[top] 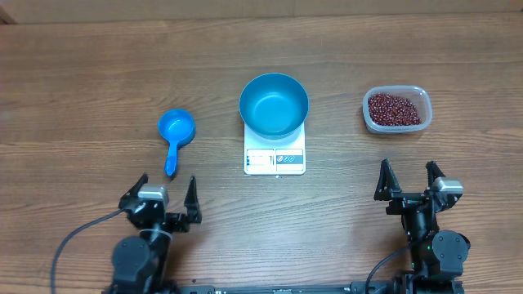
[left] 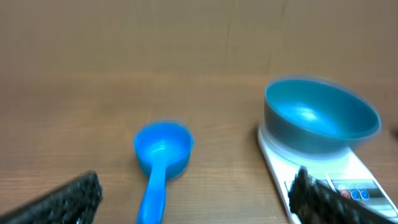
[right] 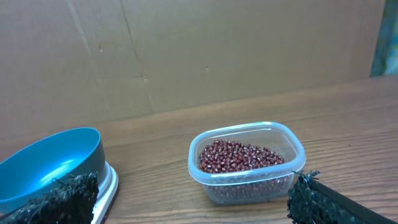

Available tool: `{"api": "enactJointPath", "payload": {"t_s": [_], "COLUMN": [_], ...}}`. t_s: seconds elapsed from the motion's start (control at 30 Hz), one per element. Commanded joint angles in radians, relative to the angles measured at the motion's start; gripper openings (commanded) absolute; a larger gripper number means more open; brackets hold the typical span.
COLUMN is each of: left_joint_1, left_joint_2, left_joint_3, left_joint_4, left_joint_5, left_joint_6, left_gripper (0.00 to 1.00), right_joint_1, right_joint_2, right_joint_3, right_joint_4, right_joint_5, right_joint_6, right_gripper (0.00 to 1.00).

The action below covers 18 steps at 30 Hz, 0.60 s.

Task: Scoop item into bowl and weigh 150g on scale
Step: 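Reach the left gripper over the blue scoop handle and lower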

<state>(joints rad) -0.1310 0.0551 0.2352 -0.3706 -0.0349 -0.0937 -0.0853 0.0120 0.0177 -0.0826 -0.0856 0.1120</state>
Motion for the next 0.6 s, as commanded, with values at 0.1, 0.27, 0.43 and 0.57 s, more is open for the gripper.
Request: {"api": "enactJointPath", "payload": {"t_s": [0.1, 0.27, 0.43, 0.57], "left_joint_1": [-0.006, -0.006, -0.007, -0.006], "left_joint_2": [0.399, 0.837, 1.110, 1.208], "left_joint_3": [0.671, 1.236, 1.494, 1.489], "left_joint_4": [-0.414, -0.818, -0.929, -0.942], "left_joint_5": [0.127, 0.148, 0.170, 0.154], "left_joint_6": [-0.018, 0.063, 0.065, 0.166], "left_gripper": [1.00, 1.00, 1.00, 0.66], "right_joint_1": [-0.006, -0.006, -0.006, -0.006], "right_joint_2": [-0.009, -0.009, -0.009, -0.009], "right_joint_3": [-0.010, -0.010, -0.010, -0.010], "right_joint_4": [0.005, 0.005, 0.005, 0.005], "right_joint_5": [0.010, 0.010, 0.010, 0.010], "right_joint_6": [0.008, 0.008, 0.008, 0.008], "right_gripper": [1.00, 1.00, 1.00, 1.00]}}
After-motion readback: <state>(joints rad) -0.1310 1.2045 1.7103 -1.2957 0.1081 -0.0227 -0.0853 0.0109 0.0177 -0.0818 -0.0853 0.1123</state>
